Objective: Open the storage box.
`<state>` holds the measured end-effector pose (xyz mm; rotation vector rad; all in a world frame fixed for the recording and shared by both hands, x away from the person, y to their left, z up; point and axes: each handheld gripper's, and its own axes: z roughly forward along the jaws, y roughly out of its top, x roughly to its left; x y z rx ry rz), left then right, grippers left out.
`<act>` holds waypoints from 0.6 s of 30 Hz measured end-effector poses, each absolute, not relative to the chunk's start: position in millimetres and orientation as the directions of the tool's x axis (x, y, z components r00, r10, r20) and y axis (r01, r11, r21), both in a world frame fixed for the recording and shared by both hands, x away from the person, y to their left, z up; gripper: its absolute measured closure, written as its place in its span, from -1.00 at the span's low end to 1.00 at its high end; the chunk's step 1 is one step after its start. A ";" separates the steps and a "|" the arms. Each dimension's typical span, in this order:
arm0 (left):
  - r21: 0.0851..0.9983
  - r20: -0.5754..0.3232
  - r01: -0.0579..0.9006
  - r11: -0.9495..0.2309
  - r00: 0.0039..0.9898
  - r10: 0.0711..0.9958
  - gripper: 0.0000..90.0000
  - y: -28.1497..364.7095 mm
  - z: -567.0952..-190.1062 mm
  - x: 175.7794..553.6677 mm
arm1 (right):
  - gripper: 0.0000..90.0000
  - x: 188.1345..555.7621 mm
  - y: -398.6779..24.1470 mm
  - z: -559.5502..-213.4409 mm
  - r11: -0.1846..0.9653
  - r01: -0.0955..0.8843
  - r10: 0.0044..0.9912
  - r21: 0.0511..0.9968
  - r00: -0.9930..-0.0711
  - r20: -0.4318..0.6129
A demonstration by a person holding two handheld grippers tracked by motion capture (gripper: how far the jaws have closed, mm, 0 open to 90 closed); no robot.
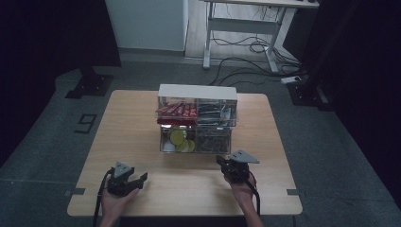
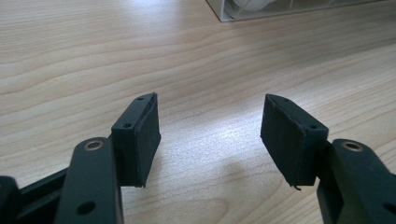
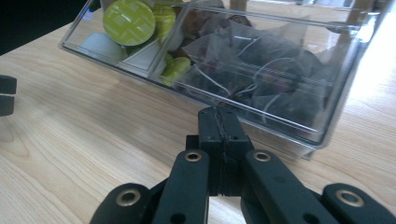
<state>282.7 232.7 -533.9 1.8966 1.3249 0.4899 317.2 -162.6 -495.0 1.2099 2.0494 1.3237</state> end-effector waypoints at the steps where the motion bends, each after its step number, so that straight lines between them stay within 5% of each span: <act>1: 0.763 -0.109 0.623 -0.171 0.386 0.916 -0.15 233.6 -533.2 282.5 | 0.98 317.3 -160.8 -495.2 0.170 0.443 0.836 0.880 -0.538 0.109; 18: 0.764 -0.116 0.623 -0.169 0.391 0.913 -0.15 234.3 -532.4 282.2 | 0.98 321.7 -128.4 -497.0 0.225 0.433 0.808 0.873 -0.583 0.081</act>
